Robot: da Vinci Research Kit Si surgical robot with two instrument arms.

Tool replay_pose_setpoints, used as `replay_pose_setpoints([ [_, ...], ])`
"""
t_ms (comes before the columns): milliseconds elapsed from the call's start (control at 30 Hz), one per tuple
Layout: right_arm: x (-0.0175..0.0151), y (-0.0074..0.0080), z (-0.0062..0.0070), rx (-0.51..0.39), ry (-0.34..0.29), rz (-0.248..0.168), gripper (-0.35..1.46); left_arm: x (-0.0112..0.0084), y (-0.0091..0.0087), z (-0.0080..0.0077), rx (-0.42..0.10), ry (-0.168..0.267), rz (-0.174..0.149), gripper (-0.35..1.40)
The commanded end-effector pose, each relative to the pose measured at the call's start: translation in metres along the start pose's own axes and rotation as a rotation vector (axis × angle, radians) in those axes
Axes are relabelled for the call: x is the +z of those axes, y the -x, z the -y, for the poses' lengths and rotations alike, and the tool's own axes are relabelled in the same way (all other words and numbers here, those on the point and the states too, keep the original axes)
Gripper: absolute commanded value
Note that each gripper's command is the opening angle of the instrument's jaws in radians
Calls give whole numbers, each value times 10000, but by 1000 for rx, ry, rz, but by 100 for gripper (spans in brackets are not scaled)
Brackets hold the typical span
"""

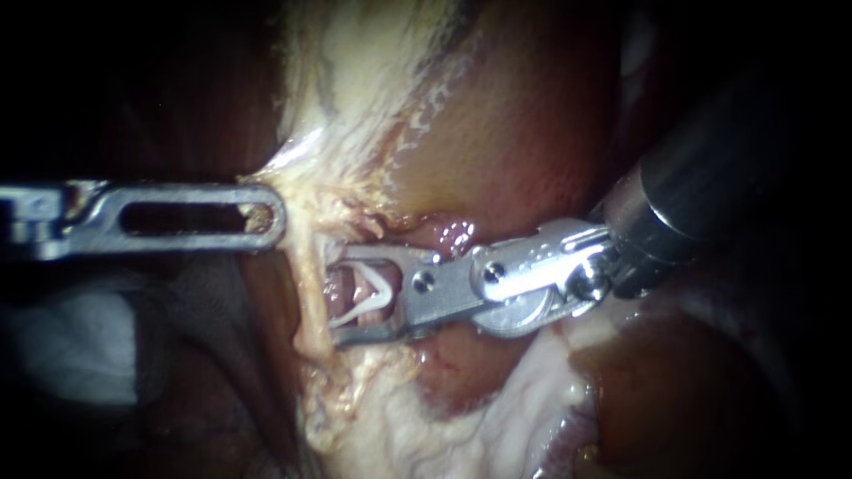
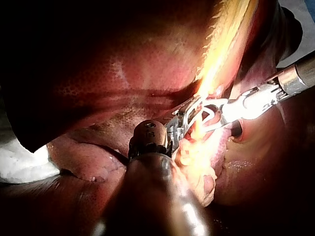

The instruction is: Clipping first clip left tube

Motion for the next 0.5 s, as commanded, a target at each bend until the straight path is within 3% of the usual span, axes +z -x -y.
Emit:
replay_pose_setpoints([
  [33,-1,0,0,0,0,0,48,0,0,0,0,0,0,-35],
  [500,-13,4,2,-2,-7,-1,48,-1,0,-1,0,0,0,-35],
])
